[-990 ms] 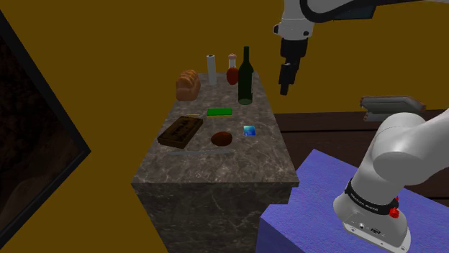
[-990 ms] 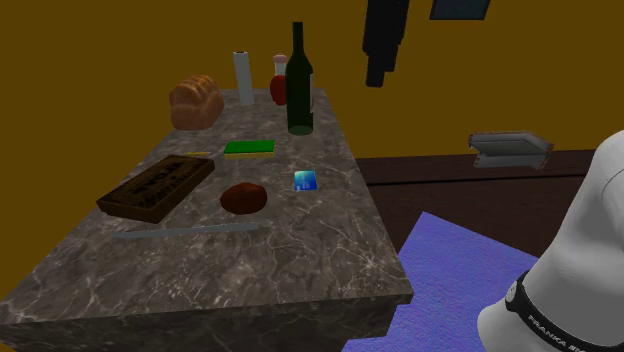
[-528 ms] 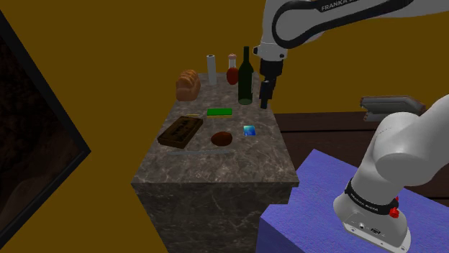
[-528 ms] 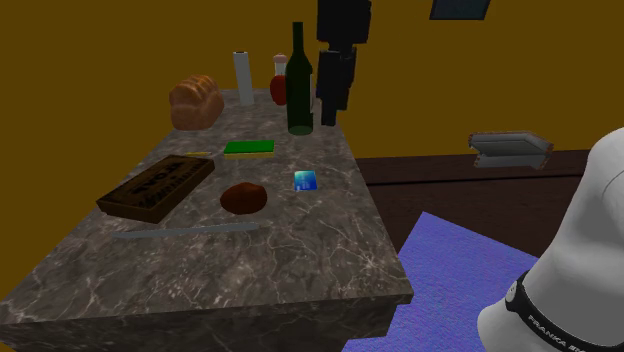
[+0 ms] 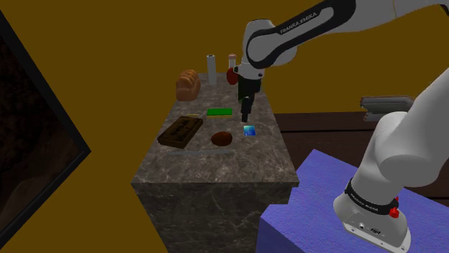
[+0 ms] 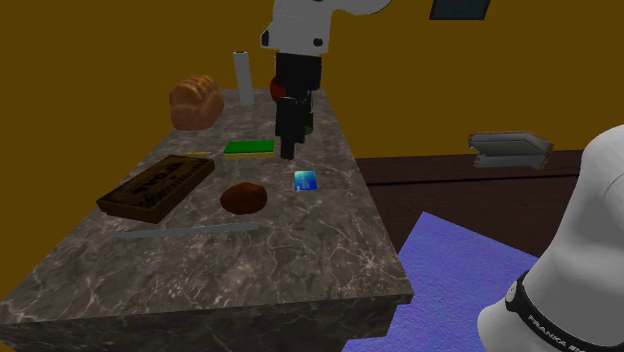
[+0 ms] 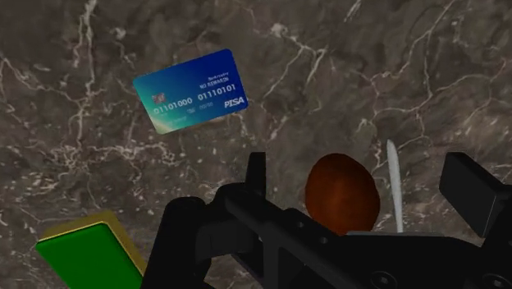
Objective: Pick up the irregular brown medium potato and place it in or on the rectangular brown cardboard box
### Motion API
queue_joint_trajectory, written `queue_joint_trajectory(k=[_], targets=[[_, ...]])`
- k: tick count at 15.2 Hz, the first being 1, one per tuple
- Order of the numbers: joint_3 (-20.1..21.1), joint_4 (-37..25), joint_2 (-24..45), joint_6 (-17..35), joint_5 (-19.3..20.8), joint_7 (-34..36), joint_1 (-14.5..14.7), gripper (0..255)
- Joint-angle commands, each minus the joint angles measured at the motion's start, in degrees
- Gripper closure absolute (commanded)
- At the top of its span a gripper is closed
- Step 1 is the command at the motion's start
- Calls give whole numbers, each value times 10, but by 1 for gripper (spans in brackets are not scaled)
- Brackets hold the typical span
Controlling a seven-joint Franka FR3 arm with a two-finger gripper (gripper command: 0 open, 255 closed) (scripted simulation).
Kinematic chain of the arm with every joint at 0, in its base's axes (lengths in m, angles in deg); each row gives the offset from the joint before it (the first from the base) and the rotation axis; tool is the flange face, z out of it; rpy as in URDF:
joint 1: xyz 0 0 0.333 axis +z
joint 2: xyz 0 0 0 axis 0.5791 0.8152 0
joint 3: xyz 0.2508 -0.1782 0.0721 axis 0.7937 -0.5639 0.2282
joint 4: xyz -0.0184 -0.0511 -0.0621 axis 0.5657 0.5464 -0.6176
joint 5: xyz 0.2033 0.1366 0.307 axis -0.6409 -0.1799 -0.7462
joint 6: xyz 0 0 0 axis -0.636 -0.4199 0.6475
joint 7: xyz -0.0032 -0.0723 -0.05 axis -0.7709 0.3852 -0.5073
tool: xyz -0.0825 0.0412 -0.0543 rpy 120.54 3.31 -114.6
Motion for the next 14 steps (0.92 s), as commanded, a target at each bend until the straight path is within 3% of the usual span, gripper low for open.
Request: queue_joint_trajectory(k=[1,7,14], targets=[[-2,-18,45,25,-25,-28,11,0],[5,-82,167,70,-103,-116,32,0],[14,-65,198,119,-121,-126,38,0]])
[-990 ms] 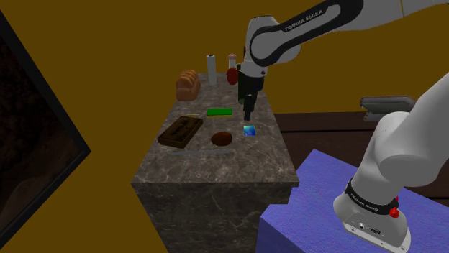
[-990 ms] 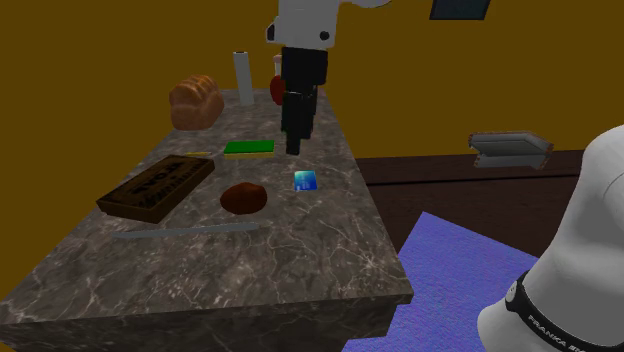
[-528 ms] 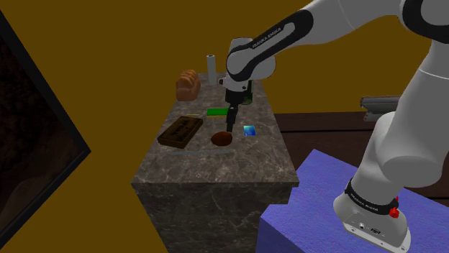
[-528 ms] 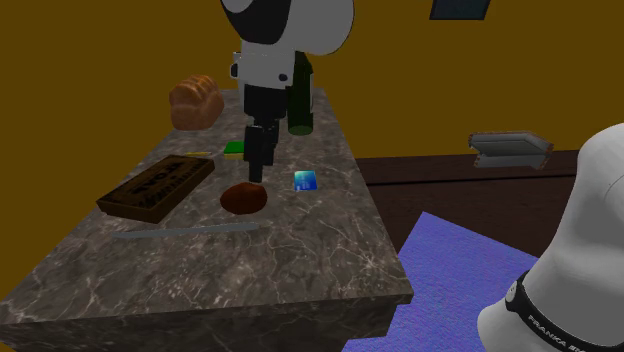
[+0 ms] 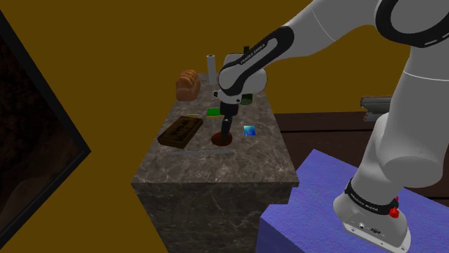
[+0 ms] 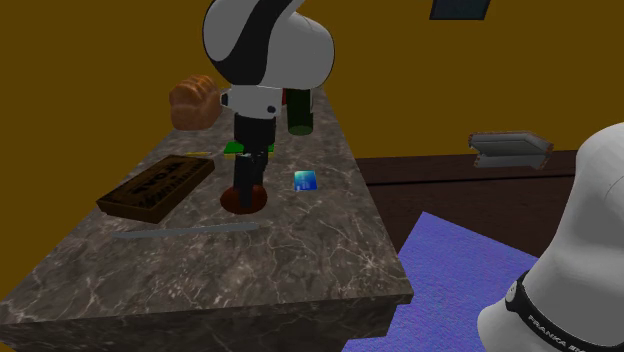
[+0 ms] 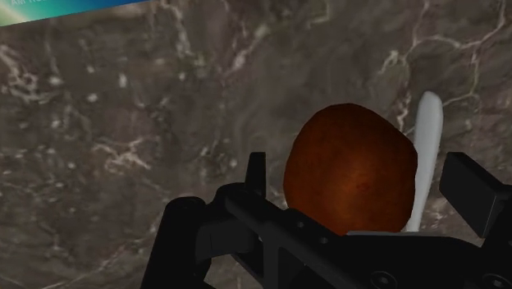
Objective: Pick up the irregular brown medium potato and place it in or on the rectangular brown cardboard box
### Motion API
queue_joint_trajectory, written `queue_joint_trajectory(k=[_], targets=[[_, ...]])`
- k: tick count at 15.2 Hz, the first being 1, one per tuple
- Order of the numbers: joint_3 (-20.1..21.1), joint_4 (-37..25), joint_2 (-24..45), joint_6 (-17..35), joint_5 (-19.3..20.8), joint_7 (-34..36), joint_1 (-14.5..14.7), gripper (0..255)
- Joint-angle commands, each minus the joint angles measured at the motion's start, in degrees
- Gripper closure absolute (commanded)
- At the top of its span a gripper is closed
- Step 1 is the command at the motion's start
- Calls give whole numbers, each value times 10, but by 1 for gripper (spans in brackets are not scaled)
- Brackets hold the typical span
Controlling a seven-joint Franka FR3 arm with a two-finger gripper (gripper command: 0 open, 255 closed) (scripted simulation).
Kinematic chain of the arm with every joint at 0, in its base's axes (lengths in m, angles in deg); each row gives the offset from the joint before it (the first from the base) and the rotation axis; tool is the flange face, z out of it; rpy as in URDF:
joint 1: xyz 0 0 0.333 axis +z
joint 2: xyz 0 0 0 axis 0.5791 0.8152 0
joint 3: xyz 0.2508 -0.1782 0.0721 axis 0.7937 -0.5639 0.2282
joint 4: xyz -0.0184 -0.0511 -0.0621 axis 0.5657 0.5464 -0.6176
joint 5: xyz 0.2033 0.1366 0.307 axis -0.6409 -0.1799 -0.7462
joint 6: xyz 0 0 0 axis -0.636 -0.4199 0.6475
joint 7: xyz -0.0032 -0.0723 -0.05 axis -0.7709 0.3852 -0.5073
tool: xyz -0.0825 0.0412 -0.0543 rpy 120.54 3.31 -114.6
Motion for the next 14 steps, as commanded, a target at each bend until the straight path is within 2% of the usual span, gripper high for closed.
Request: queue_joint_trajectory(k=[1,9,10,14], targets=[[2,4,7,11,-4,-3,1,0],[2,4,7,11,-4,-3,1,0],[2,4,7,11,-4,-3,1,255],[2,4,7,11,-4,-3,1,255]])
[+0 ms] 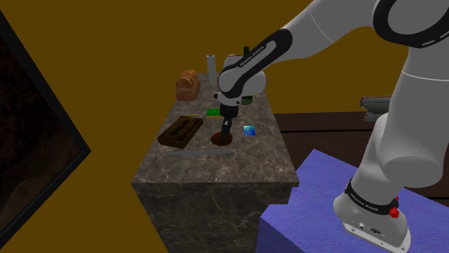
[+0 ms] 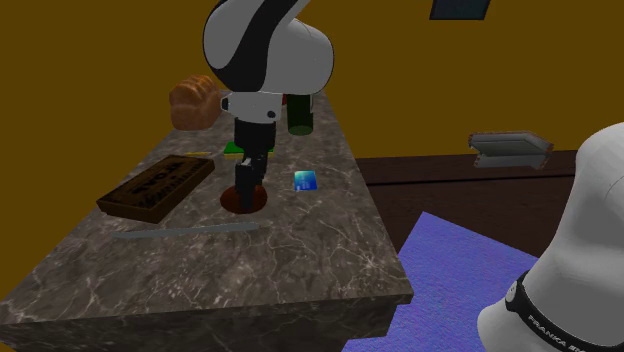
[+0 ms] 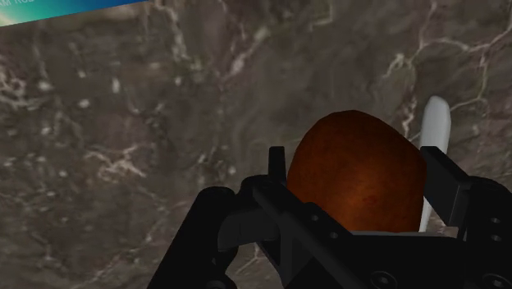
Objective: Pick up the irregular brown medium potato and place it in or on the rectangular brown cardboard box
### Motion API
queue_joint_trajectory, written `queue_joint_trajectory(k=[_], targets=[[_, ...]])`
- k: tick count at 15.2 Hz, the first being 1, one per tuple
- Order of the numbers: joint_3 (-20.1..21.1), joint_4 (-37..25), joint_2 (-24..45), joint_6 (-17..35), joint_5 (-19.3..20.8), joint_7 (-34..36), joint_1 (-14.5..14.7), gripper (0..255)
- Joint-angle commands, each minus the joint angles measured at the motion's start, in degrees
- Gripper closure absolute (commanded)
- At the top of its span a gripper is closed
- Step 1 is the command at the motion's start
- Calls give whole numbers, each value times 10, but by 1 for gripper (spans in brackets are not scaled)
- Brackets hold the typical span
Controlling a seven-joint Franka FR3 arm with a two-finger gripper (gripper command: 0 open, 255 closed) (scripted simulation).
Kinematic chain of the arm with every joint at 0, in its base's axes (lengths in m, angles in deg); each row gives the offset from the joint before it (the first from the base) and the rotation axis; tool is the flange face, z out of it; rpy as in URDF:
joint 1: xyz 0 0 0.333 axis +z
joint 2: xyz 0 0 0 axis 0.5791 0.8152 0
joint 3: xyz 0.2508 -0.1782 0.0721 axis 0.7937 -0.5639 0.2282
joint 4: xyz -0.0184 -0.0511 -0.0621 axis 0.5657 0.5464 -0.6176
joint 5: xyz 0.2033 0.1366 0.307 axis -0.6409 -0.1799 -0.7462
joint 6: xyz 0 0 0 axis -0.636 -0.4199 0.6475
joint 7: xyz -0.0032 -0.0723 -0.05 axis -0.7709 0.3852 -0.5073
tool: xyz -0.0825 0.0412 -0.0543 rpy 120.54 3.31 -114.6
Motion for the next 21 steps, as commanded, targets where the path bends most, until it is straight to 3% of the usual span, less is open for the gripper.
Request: queue_joint_trajectory(k=[1,5,21], targets=[[0,0,0,0,0,0,0,255],[0,0,0,0,0,0,0,255],[-5,-49,-67,-110,36,46,-2,255]])
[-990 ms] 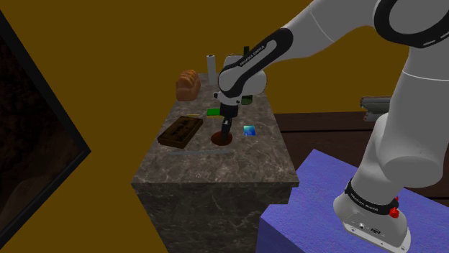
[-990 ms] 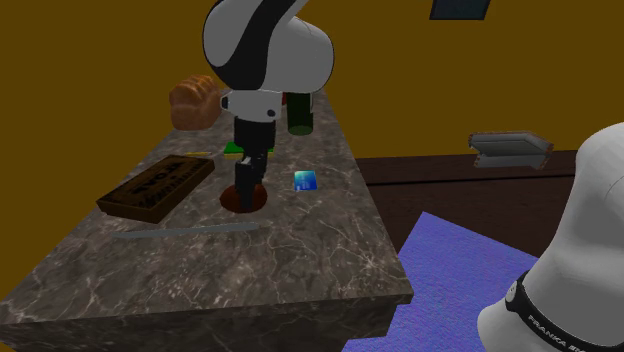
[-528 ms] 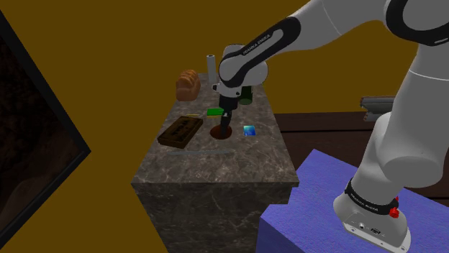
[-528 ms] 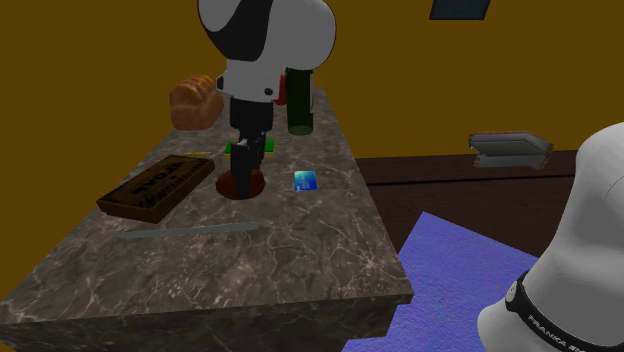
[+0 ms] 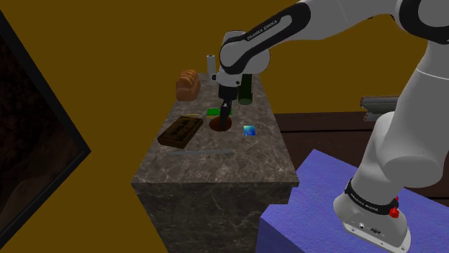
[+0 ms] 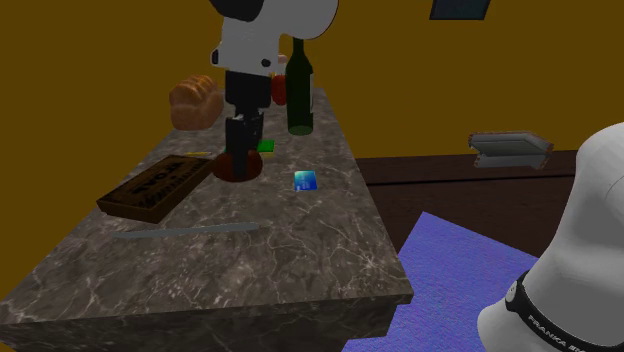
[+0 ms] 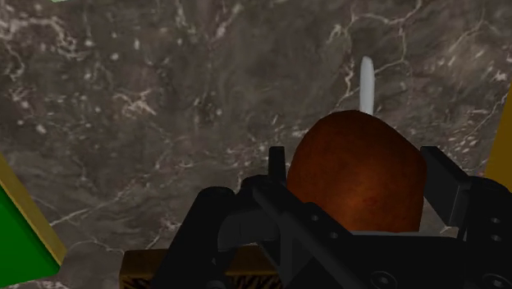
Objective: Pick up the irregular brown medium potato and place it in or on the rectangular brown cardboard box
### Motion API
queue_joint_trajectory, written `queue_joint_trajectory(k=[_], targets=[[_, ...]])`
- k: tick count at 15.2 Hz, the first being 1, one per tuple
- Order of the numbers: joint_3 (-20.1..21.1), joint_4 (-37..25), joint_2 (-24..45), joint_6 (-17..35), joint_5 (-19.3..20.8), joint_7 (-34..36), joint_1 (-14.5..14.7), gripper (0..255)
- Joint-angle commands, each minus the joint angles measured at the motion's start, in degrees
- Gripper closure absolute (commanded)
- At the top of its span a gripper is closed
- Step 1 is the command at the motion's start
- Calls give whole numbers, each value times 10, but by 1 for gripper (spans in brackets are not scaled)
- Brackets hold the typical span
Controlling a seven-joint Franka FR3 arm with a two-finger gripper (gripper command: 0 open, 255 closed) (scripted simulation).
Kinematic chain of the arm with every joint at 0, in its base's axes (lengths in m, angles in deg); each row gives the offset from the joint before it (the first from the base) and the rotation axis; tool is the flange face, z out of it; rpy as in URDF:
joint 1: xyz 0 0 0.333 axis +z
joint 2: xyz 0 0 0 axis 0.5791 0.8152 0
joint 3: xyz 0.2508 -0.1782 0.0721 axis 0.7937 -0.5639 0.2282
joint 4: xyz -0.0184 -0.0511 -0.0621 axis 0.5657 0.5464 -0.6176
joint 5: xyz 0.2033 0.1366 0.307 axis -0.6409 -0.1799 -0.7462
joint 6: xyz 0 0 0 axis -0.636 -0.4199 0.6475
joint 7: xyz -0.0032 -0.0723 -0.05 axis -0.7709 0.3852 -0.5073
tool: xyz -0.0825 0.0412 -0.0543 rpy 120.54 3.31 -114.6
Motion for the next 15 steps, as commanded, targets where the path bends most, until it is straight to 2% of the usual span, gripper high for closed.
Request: queue_joint_trajectory(k=[1,8,15], targets=[[-1,-7,-6,-14,3,4,-1,255],[-2,-35,-24,-56,12,19,-2,255],[4,-236,133,-97,9,41,3,255]])
